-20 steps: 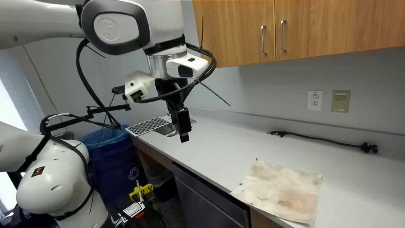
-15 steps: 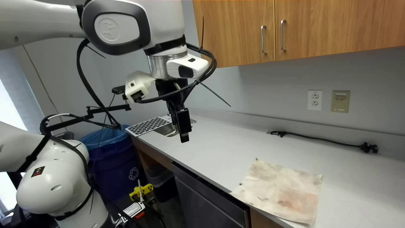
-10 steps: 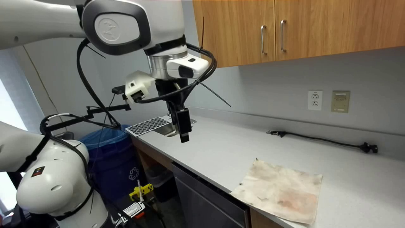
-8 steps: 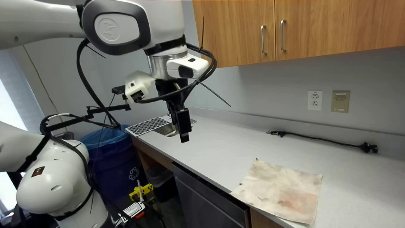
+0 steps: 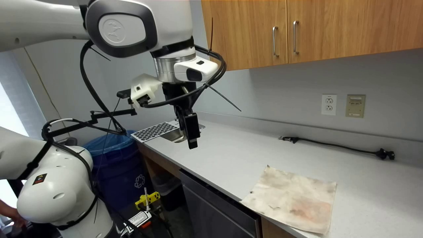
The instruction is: Fold the towel twice
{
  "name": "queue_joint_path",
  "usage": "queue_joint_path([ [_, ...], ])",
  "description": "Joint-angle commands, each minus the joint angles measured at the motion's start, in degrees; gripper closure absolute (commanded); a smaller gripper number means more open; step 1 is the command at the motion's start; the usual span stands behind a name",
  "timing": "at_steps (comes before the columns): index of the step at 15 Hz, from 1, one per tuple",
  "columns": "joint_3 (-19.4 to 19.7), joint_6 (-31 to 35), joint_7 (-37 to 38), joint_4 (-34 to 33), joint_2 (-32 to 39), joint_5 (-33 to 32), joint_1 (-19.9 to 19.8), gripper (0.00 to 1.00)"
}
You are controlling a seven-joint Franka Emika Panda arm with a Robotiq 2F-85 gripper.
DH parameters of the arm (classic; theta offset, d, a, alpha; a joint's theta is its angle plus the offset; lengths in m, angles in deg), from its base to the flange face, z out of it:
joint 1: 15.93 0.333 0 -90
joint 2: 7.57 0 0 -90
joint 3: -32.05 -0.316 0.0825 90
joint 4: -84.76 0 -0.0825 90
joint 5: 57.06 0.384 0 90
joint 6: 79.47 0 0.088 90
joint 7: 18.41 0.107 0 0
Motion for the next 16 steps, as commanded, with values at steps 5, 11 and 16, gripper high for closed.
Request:
queue_joint_path([
  [5, -1.0, -0.1, -0.8, -0.1, 0.4, 0.7, -1.4, 0.00],
  [11, -1.6, -1.7, -0.9, -0.8, 1.1, -0.2, -1.6, 0.00],
  [16, -14.2, 1.8, 11.3, -0.5, 6.0, 5.6, 4.1, 0.00],
])
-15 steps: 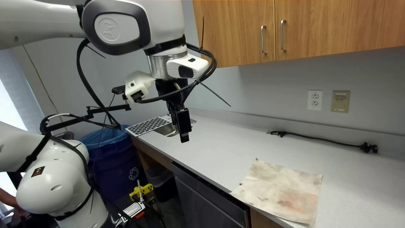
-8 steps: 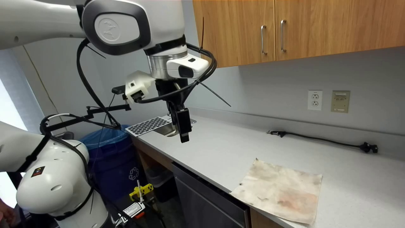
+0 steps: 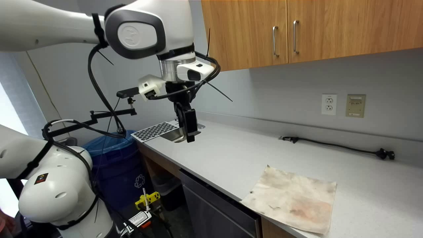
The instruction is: Fold the towel twice
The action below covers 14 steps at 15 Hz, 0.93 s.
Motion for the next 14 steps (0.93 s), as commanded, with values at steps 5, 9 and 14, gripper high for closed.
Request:
queue_joint_path([
  [5, -8.9, 1.4, 6.8, -0.1, 3.7, 1.9, 2.2, 0.00],
  [9, -7.0, 1.3, 5.9, -0.1, 3.1, 2.0, 1.7, 0.00],
  [14, -5.5, 6.1, 6.5, -3.4, 11.1, 2.0, 0.6, 0.00],
])
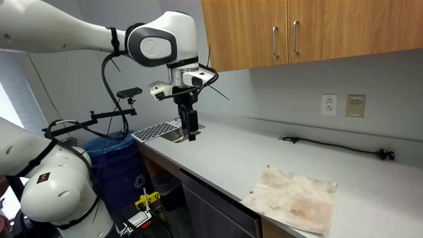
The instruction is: Fold the towel twice
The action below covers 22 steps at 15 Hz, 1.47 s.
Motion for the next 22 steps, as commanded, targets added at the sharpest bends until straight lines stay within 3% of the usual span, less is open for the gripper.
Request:
queue_joint_path([
  [1, 1.2, 4.5, 0.0, -3.9, 7.4, 0.2, -1.5, 0.00],
  [7, 3.9, 13.1, -1.3, -9.5, 17.8, 1.2, -2.3, 0.00],
  [15, 3.4, 14.9, 0.7, -9.5, 19.1, -0.6, -2.9, 0.00],
  [22, 6.0, 23.3, 1.6, -17.3, 31.2, 1.8, -5.0, 0.00],
])
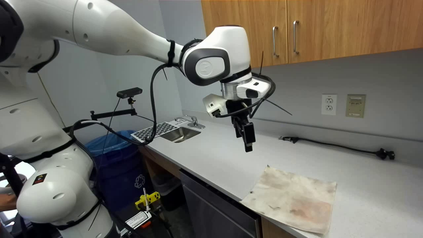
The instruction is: Fold the towel twice
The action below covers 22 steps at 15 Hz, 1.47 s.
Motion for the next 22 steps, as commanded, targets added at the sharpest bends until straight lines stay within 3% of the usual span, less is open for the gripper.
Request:
queue_joint_path([
  [1, 1.2, 3.6, 0.4, -6.8, 9.3, 2.0, -1.5, 0.00],
  [10, 4.9, 5.6, 1.4, -15.7, 25.0, 0.7, -7.3, 0.00],
  [12, 4.6, 6.1, 0.5, -13.4, 23.2, 0.1, -7.4, 0.00],
  [18, 5.0, 6.8, 2.2, -15.3, 26.0, -0.8, -7.6, 0.00],
  [22, 4.3, 5.7, 1.3, -18.3, 30.9, 0.5, -8.3, 0.00],
])
